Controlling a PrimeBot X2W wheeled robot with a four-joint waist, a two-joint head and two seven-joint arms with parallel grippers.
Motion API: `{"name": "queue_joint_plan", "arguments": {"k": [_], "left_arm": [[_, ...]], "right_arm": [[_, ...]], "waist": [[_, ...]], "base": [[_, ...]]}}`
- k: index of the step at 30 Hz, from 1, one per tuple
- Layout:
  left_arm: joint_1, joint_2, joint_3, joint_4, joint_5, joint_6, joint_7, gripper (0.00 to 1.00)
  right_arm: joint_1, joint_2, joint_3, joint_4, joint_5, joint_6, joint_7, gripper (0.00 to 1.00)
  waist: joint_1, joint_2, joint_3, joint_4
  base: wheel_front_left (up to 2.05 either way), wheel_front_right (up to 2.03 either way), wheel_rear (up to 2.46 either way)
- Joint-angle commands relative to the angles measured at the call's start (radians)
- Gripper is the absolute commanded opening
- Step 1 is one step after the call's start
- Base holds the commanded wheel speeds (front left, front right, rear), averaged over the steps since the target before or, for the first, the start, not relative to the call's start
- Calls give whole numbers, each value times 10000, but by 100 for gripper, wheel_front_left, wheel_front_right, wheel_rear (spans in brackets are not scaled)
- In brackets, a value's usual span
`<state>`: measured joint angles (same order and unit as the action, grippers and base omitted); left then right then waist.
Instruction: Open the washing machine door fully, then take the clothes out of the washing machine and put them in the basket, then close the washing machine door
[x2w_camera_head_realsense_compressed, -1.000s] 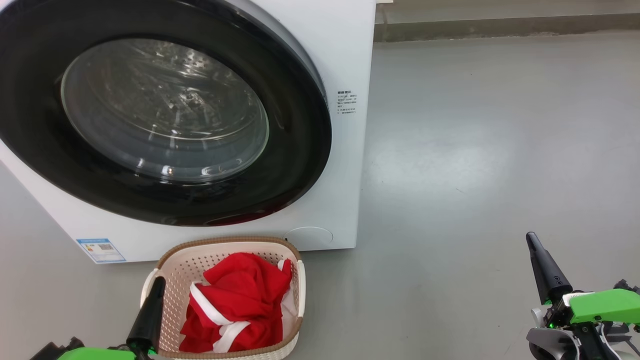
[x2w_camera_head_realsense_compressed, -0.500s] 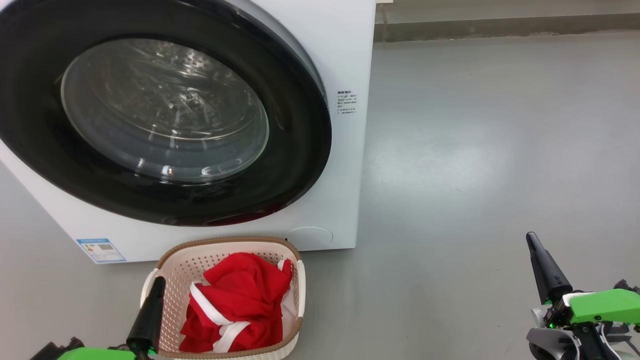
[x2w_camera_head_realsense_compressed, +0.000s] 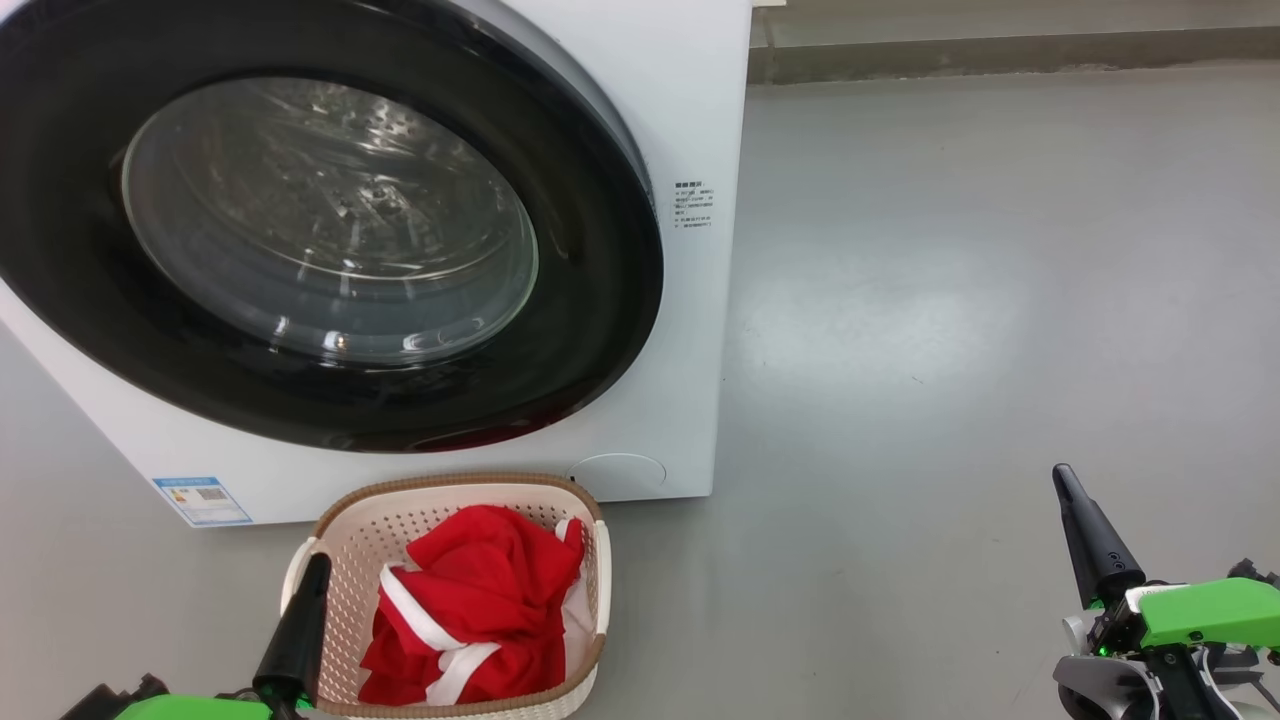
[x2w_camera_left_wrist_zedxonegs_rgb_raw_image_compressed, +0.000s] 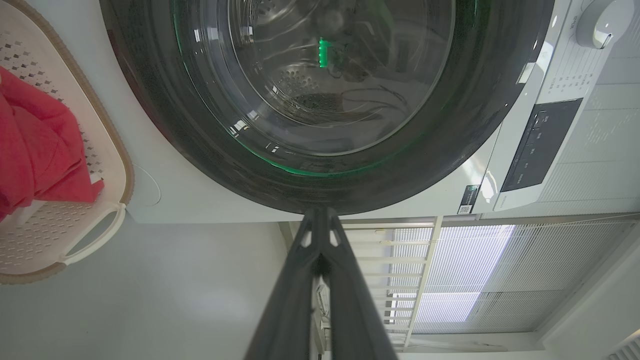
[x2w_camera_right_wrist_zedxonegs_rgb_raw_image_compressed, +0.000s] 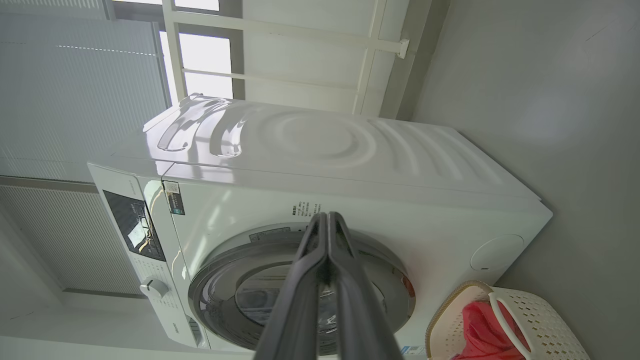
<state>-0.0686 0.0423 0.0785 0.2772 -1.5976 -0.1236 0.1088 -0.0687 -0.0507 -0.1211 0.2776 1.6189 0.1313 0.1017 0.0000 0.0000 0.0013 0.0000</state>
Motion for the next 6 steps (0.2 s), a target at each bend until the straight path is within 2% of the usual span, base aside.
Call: {"name": "queue_joint_plan", "arguments": {"k": [1, 6], "left_arm": [[-442, 79, 364, -281, -102, -71, 50, 0], [-442, 79, 363, -281, -102, -71, 50, 0]], "right_arm": [[-433, -48, 133, -292, -52, -6, 65, 0], [-434, -45, 129, -292, -55, -6, 68, 0]], "waist": [[0, 0, 0, 0], [0, 0, 0, 0]], "base": [[0, 0, 0], [0, 0, 0]]}}
